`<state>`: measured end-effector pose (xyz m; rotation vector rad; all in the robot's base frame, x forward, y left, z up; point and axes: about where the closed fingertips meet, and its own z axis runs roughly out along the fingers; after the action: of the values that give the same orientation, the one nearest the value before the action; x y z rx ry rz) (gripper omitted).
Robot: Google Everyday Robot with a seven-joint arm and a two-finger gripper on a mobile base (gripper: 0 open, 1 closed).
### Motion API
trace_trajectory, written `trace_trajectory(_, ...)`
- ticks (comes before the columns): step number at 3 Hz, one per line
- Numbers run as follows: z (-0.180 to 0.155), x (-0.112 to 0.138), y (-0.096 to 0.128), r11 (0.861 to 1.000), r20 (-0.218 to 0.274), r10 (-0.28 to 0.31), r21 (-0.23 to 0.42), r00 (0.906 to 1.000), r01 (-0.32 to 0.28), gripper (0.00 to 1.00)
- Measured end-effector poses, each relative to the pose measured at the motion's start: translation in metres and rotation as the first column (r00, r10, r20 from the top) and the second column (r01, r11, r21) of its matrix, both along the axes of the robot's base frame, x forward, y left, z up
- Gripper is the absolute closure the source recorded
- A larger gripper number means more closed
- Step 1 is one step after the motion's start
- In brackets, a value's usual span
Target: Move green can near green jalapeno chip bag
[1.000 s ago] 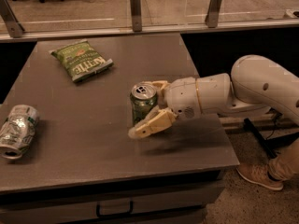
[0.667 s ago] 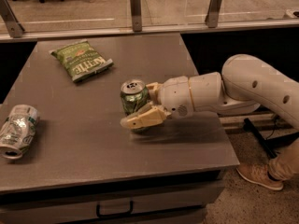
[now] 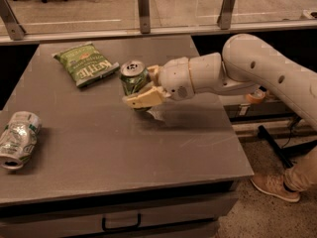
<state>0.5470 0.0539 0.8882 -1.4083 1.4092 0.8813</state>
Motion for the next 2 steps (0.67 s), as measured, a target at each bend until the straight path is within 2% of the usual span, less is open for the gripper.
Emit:
trace_trajectory(1,0.006,0.035,0.019,1.0,0.031,-0.023,-0.002,0.9992,0.023,1.0)
trace_trajectory(2,0.006,0.068,0.039,0.998,0.032,-0.063,0.016,0.9975,0.062,1.0)
